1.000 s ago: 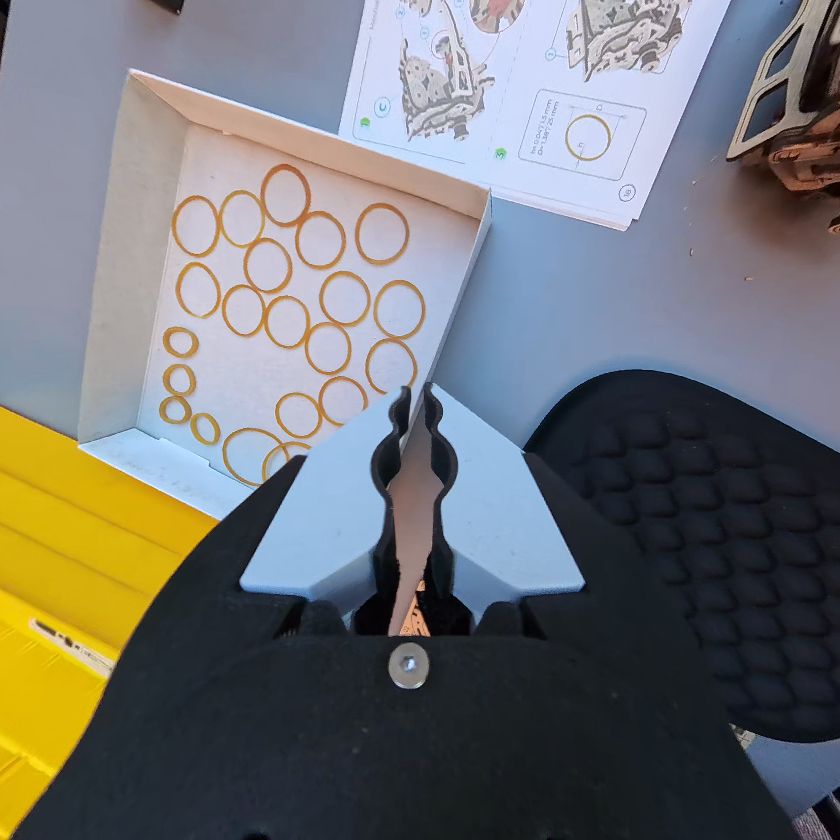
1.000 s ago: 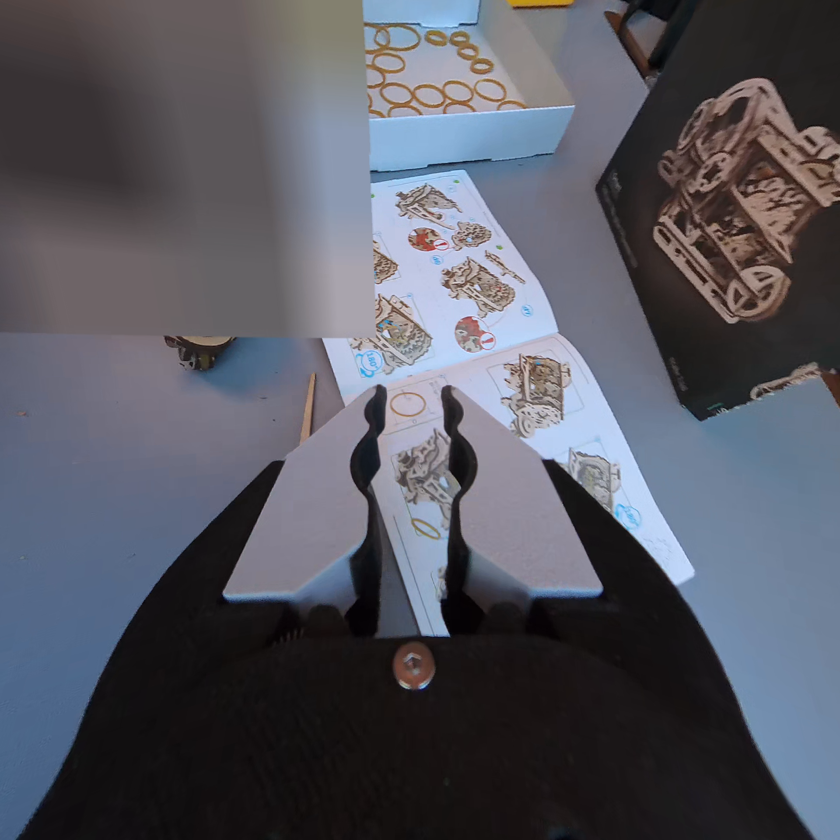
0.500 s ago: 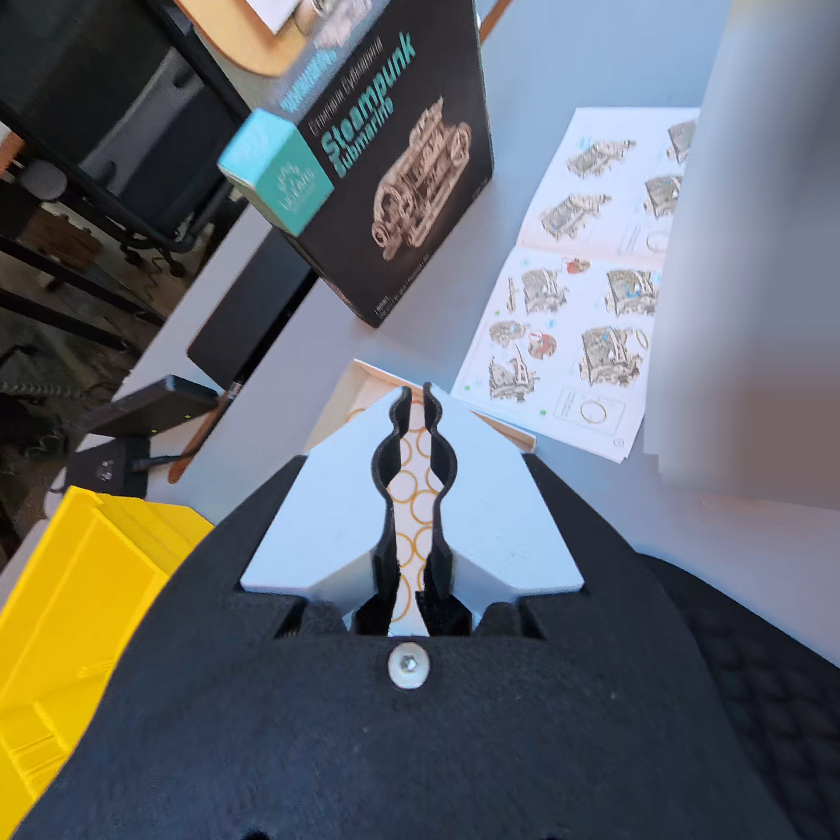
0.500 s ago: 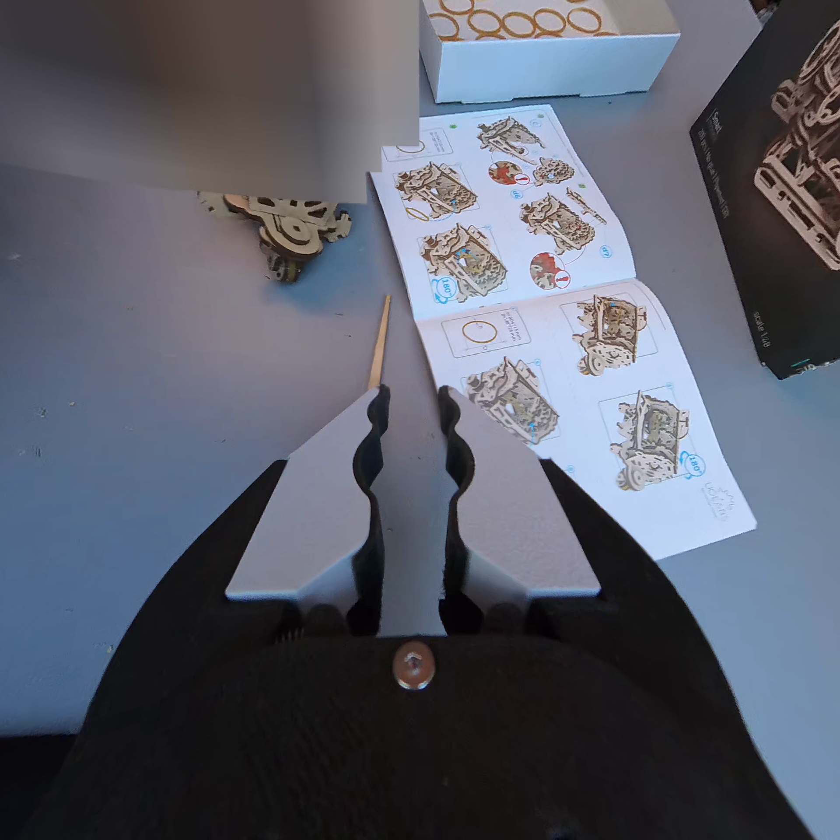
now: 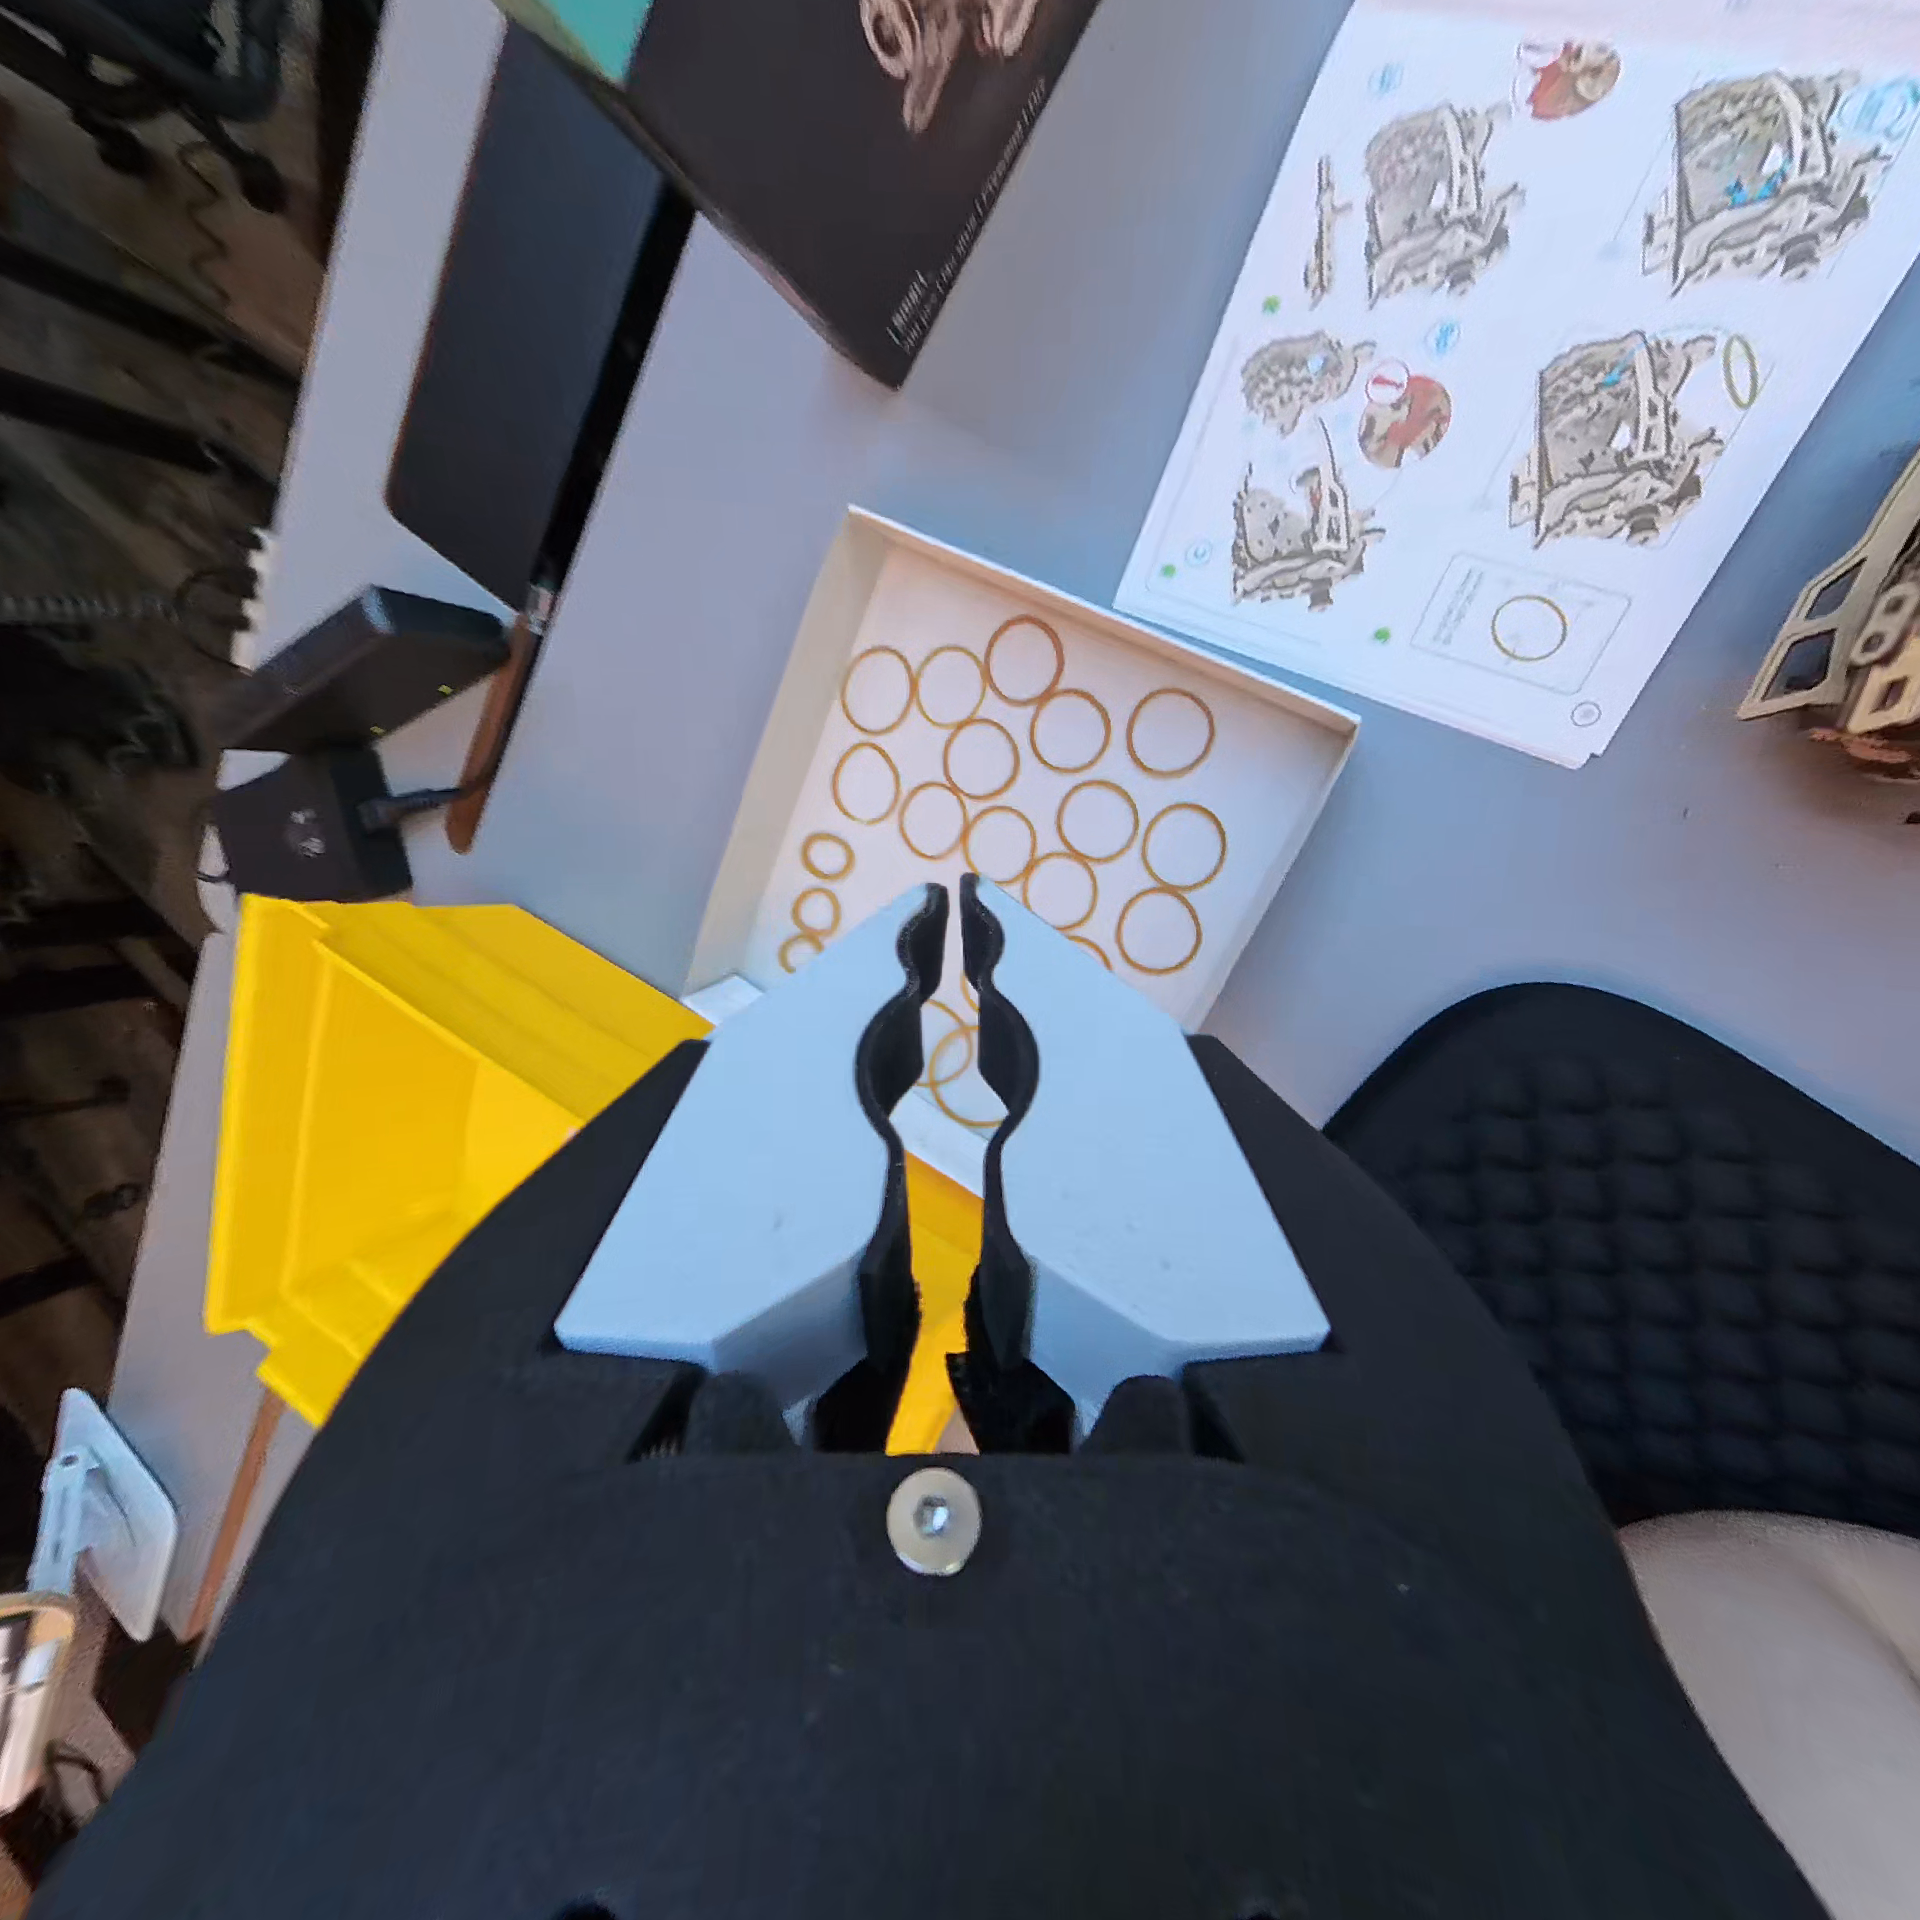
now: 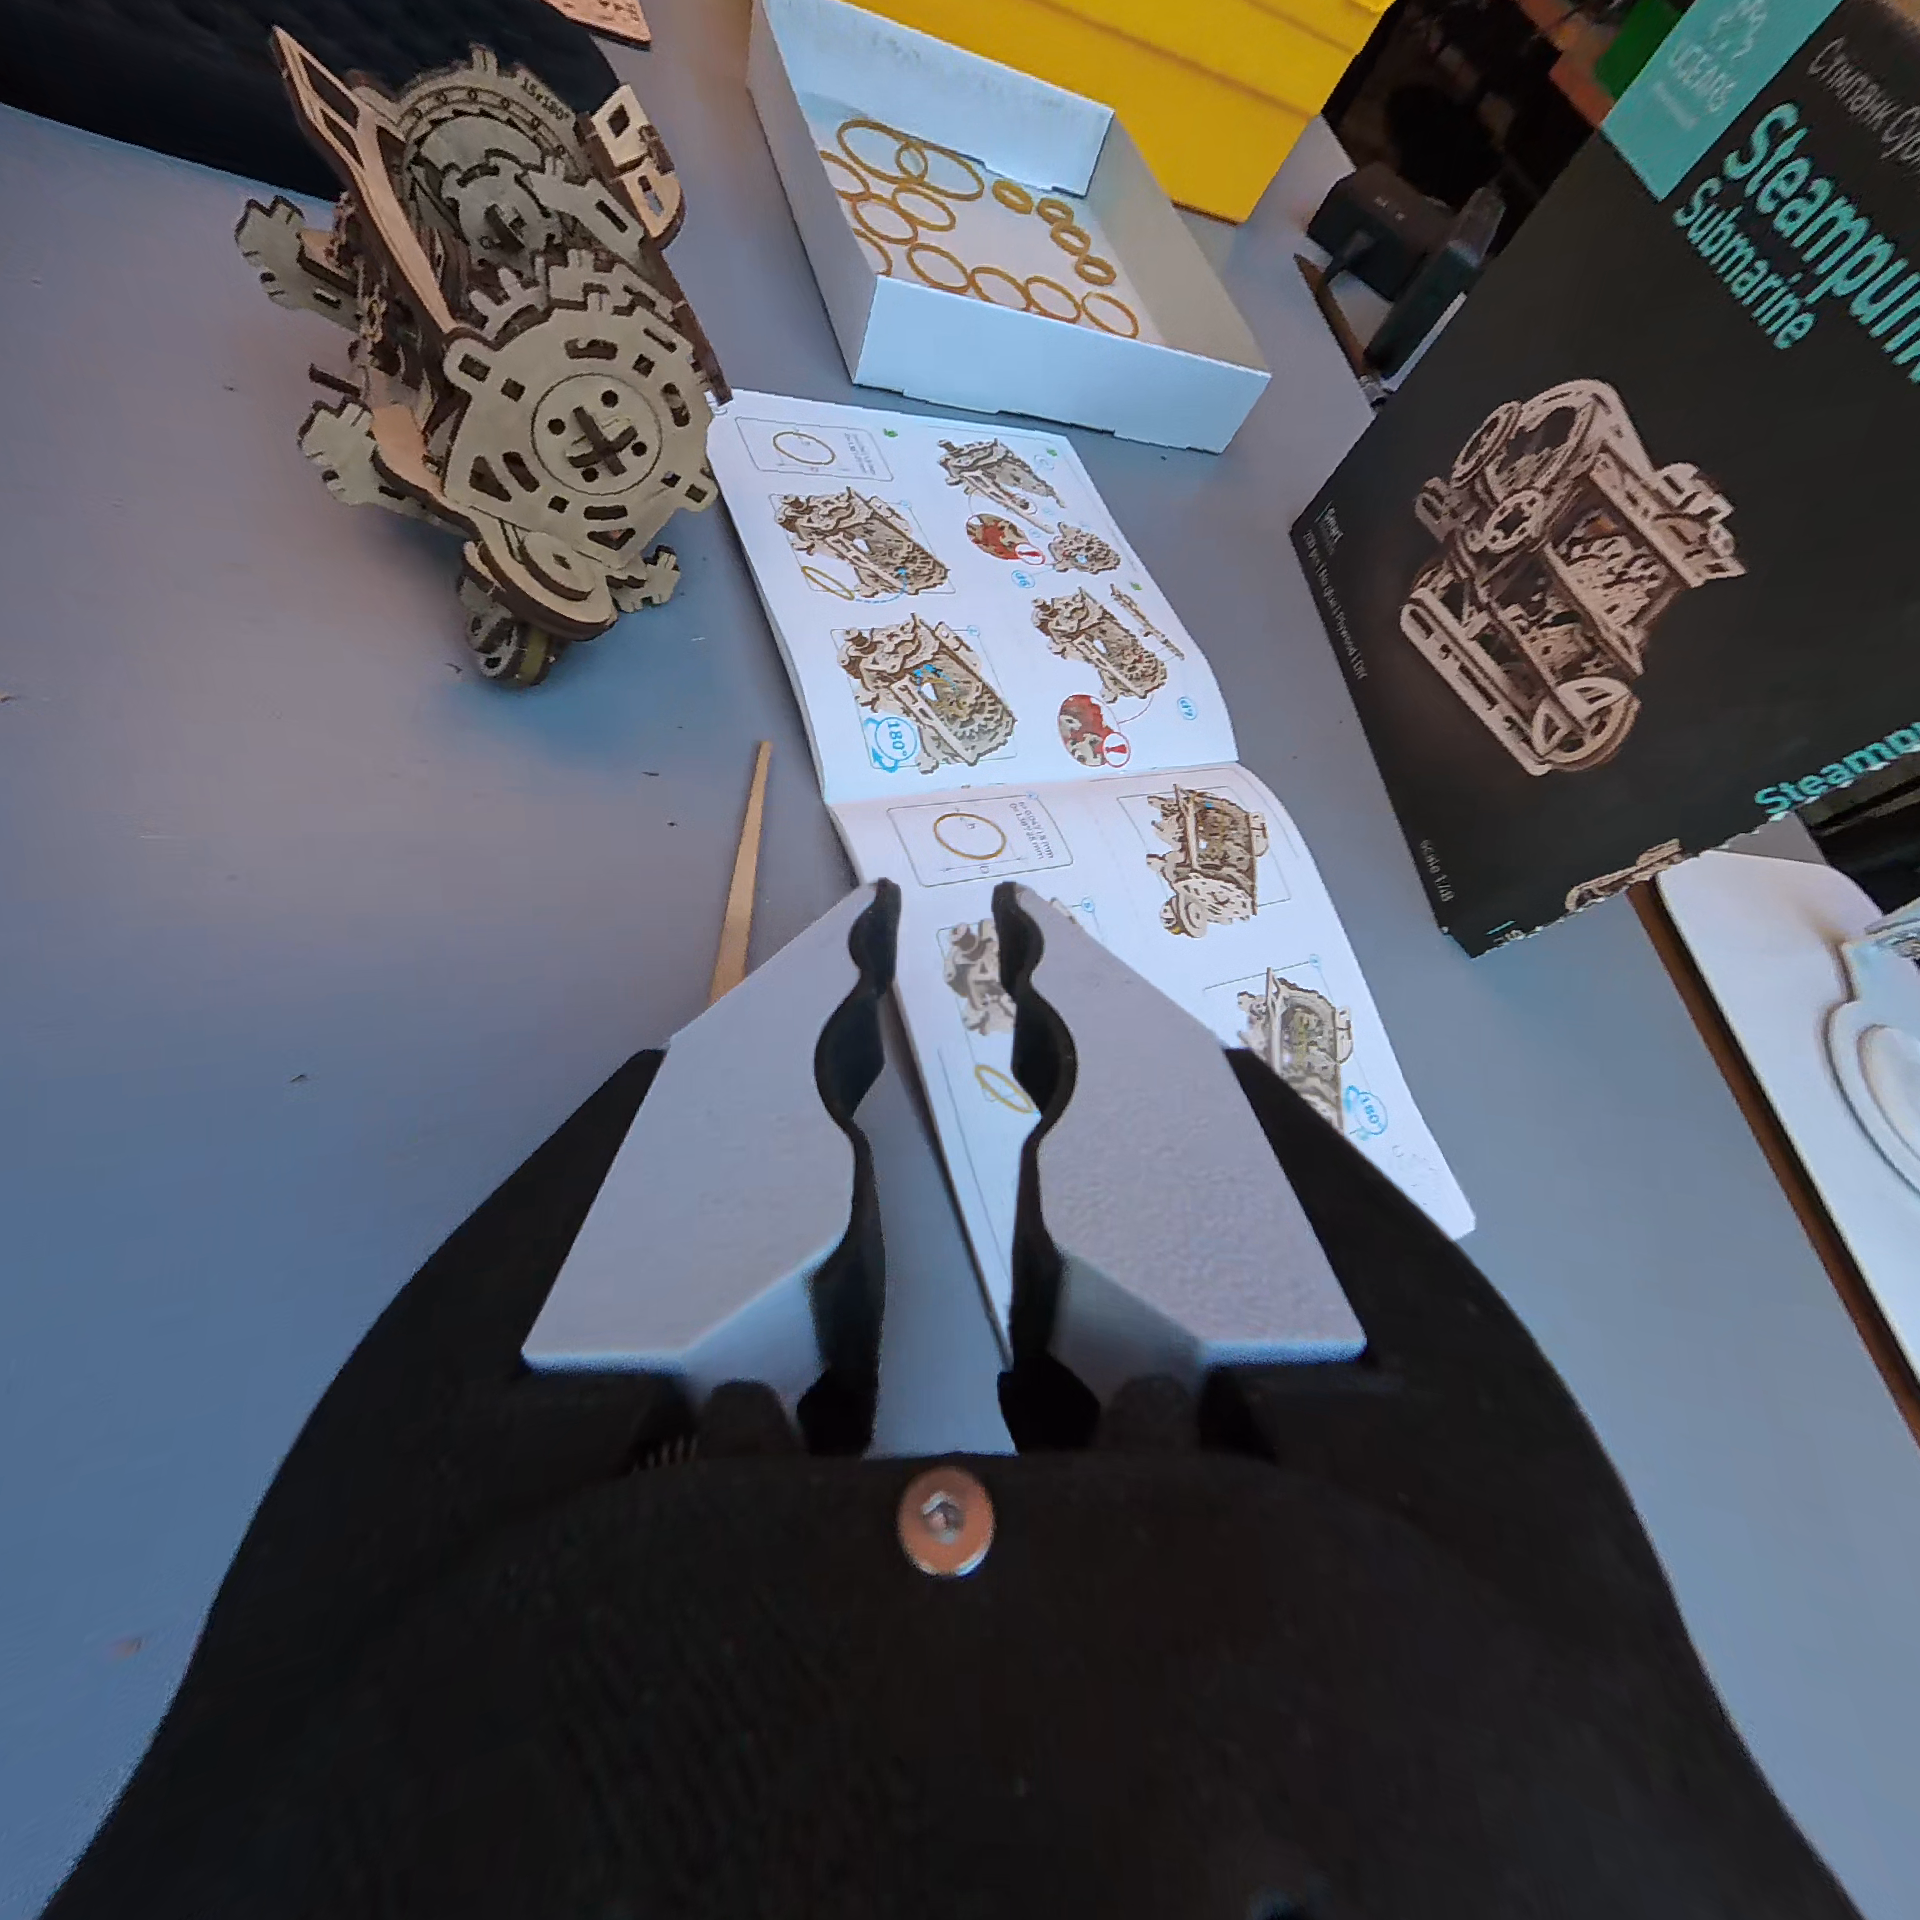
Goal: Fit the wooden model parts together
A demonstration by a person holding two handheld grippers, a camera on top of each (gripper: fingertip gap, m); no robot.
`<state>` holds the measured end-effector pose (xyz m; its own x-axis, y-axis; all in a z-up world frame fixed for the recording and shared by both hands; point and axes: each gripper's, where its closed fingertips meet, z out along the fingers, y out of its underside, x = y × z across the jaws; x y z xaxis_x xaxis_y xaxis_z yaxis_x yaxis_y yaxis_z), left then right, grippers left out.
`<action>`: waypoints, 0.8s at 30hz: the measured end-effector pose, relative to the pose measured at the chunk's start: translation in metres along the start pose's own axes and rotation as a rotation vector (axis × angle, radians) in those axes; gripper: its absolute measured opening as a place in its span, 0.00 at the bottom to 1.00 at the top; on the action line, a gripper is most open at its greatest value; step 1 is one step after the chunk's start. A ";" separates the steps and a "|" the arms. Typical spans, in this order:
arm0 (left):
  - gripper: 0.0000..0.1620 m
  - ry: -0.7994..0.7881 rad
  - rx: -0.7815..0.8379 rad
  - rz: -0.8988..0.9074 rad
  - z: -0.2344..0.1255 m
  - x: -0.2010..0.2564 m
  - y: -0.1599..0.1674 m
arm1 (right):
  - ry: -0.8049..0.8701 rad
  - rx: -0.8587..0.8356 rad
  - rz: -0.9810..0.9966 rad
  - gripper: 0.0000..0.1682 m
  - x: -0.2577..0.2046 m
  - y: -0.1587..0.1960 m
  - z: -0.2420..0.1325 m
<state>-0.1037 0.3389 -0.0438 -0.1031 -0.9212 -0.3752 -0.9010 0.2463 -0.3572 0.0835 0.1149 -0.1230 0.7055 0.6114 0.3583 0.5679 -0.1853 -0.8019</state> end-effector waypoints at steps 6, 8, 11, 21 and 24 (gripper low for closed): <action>0.00 -0.075 -0.313 0.088 0.017 -0.004 0.057 | 0.042 -0.002 -0.073 0.10 0.006 0.000 -0.002; 0.00 -0.044 -0.279 0.086 0.021 0.001 0.048 | 0.067 0.027 -0.089 0.09 0.008 -0.006 -0.005; 0.00 -0.005 -0.256 0.089 0.027 0.005 0.043 | 0.101 0.047 -0.092 0.09 0.012 -0.010 -0.011; 0.00 -0.002 -0.345 0.064 0.040 -0.002 0.059 | 0.286 -0.111 -0.099 0.08 0.051 0.022 -0.023; 0.00 0.005 -0.331 0.066 0.040 -0.001 0.056 | 0.378 -0.140 -0.042 0.06 0.069 0.029 -0.032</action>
<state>-0.1373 0.3656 -0.0981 -0.1667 -0.9082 -0.3838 -0.9802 0.1949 -0.0353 0.1620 0.1276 -0.1059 0.7720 0.2996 0.5606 0.6333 -0.2856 -0.7193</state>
